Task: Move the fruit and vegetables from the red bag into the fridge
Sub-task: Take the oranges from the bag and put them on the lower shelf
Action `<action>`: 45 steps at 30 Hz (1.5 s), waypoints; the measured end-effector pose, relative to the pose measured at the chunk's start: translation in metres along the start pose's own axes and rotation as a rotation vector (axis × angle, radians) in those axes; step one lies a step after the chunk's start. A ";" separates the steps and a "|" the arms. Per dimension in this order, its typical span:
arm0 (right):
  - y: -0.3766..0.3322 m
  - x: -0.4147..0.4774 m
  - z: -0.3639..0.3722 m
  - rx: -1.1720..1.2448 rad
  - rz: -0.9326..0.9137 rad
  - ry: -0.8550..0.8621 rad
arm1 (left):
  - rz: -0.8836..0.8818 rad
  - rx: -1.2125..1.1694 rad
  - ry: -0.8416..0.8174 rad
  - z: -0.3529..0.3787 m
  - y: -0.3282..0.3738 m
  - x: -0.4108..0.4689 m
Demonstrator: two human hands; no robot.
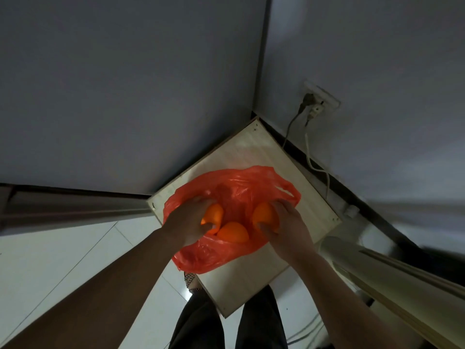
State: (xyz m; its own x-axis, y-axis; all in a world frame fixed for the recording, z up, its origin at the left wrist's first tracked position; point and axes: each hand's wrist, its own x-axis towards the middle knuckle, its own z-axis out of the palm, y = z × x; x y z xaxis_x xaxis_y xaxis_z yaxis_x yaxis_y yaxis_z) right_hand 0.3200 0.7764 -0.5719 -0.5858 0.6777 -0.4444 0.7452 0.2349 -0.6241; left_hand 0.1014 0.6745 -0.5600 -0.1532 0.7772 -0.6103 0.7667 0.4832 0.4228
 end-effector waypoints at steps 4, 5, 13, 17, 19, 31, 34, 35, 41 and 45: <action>-0.038 -0.033 -0.025 0.050 0.028 0.062 | 0.028 -0.009 0.086 -0.024 0.015 -0.030; -0.050 -0.043 -0.032 0.051 0.044 0.068 | 0.039 -0.015 0.109 -0.032 0.020 -0.041; -0.155 -0.153 -0.086 0.073 0.061 0.227 | 0.026 -0.318 0.218 -0.095 0.061 -0.166; -0.189 -0.205 -0.093 0.106 -0.039 0.288 | -0.058 -0.556 0.364 -0.108 0.074 -0.228; -0.199 -0.222 -0.094 0.163 -0.125 0.309 | -0.101 -0.666 0.402 -0.108 0.077 -0.252; -0.224 -0.224 -0.132 0.265 -0.530 -0.040 | -0.246 -0.888 0.895 -0.085 0.134 -0.349; -0.232 -0.229 -0.119 0.143 -0.643 -0.189 | -0.398 -0.894 0.974 -0.057 0.135 -0.382; -0.237 -0.233 -0.112 0.101 -0.700 -0.245 | -0.462 -0.902 0.983 -0.046 0.133 -0.394; -0.271 -0.269 -0.058 0.010 -0.926 -0.575 | -0.797 -0.952 1.100 0.017 0.127 -0.475; -0.280 -0.288 -0.033 -0.050 -1.012 -0.666 | -0.888 -0.993 1.128 0.047 0.125 -0.506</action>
State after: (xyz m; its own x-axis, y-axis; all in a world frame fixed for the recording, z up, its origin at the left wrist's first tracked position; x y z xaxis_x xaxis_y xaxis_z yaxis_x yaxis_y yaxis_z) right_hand 0.2906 0.5388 -0.2483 -0.9485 -0.3161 -0.0226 -0.1419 0.4876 -0.8614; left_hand 0.3045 0.3225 -0.2300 -0.9314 -0.1705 -0.3215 -0.3579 0.5883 0.7251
